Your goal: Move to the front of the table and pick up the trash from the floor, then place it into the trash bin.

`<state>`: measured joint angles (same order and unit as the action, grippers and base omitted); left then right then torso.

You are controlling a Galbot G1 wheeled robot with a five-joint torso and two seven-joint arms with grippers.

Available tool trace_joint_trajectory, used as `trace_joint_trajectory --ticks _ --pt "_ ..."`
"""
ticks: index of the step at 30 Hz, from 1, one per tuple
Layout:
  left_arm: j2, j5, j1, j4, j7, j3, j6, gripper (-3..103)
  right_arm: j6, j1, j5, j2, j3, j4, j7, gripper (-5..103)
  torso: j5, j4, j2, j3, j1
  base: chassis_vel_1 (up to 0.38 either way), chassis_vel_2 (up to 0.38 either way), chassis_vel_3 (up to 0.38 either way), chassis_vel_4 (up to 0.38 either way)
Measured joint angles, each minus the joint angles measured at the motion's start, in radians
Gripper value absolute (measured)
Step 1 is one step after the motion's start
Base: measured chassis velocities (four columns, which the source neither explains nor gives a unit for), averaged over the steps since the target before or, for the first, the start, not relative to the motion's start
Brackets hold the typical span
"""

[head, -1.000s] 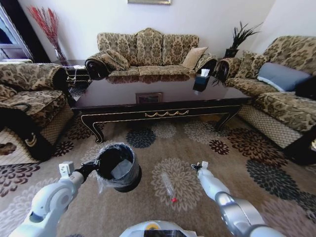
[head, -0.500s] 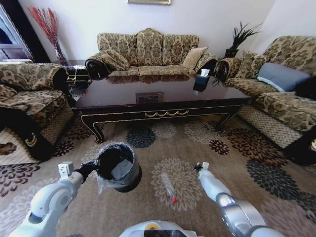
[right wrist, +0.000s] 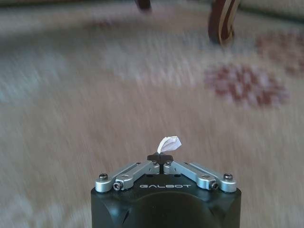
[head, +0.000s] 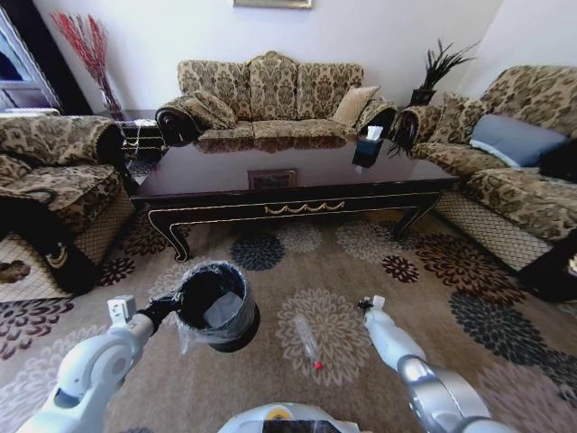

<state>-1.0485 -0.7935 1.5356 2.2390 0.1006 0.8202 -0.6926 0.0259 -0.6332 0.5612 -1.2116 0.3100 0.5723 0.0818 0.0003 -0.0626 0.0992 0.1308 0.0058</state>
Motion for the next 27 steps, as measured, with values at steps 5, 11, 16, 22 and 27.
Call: trace_joint_trajectory --ticks 5,11,16,22,27 --pt "-0.009 0.004 -0.005 -0.013 0.0 -0.015 0.0 4 0.017 -0.055 0.102 0.091 -0.063 0.248 0.018 0 0.0001 -0.0003 0.0 0.0 0.0 0.0 0.0 0.0 0.0" --pt "-0.019 0.018 -0.009 -0.019 0.001 -0.04 0.0 4 0.111 -0.065 0.227 0.184 -0.143 0.473 -0.04 0 0.0 0.0 0.0 0.0 0.0 0.0 0.0 0.0 0.0" --pt "-0.019 0.015 -0.016 -0.015 0.004 -0.046 0.0 4 0.195 -0.046 0.343 0.223 -0.21 0.623 -0.134 0 -0.0001 -0.0002 0.0 0.0 0.0 0.0 0.0 0.0 0.0" --pt "-0.018 0.006 -0.028 -0.008 0.011 -0.057 0.0 4 0.289 0.006 0.441 0.252 -0.303 0.794 -0.288 0 -0.0004 0.0001 0.0 0.0 0.0 0.0 0.0 0.0 0.0" --pt "-0.018 -0.006 -0.036 -0.007 0.019 -0.058 -0.003 4 0.312 0.032 0.484 0.277 -0.385 0.945 -0.349 0 -0.0004 -0.0001 0.0 0.0 0.0 0.0 0.0 0.0 0.0"
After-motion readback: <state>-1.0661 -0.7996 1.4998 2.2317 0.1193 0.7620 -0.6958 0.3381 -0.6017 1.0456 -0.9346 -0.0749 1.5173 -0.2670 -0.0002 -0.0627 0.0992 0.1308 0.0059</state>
